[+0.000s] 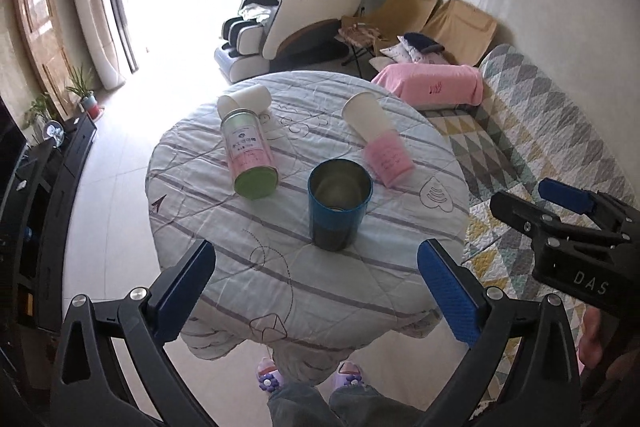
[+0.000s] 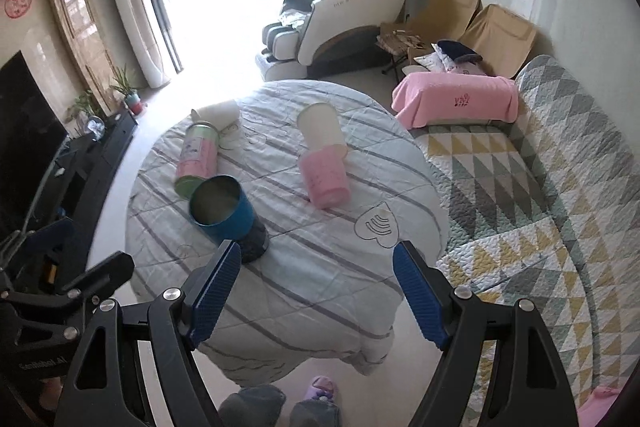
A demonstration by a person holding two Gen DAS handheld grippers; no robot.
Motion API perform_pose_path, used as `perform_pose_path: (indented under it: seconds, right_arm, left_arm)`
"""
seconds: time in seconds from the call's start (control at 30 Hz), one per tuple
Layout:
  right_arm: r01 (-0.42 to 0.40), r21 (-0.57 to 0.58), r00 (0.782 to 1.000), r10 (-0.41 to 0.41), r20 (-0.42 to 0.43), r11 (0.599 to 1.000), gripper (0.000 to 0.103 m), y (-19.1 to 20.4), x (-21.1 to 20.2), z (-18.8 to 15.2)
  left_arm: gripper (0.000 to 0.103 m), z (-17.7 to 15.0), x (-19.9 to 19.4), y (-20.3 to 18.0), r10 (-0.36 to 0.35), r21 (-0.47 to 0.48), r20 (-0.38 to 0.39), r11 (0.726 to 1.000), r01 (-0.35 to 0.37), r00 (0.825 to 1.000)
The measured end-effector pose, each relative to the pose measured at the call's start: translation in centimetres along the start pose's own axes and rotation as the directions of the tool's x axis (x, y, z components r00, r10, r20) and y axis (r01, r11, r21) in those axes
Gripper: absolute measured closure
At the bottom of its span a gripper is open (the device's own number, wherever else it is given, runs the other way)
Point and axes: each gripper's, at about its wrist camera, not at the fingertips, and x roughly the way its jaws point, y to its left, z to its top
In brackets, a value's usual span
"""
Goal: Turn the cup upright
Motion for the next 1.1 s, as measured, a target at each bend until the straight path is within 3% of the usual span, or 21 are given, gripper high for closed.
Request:
perform_pose_path:
  seconds: [1.1]
  right_arm:
    - [-0.003, -0.015, 1.000, 0.003, 0.004, 1.000, 0.023, 0.4, -1.0, -1.3]
  left_arm:
    - [0.000, -0.4, -0.7, -0.8, 0.013, -0.001, -0.011, 1.000, -0.013, 1.000]
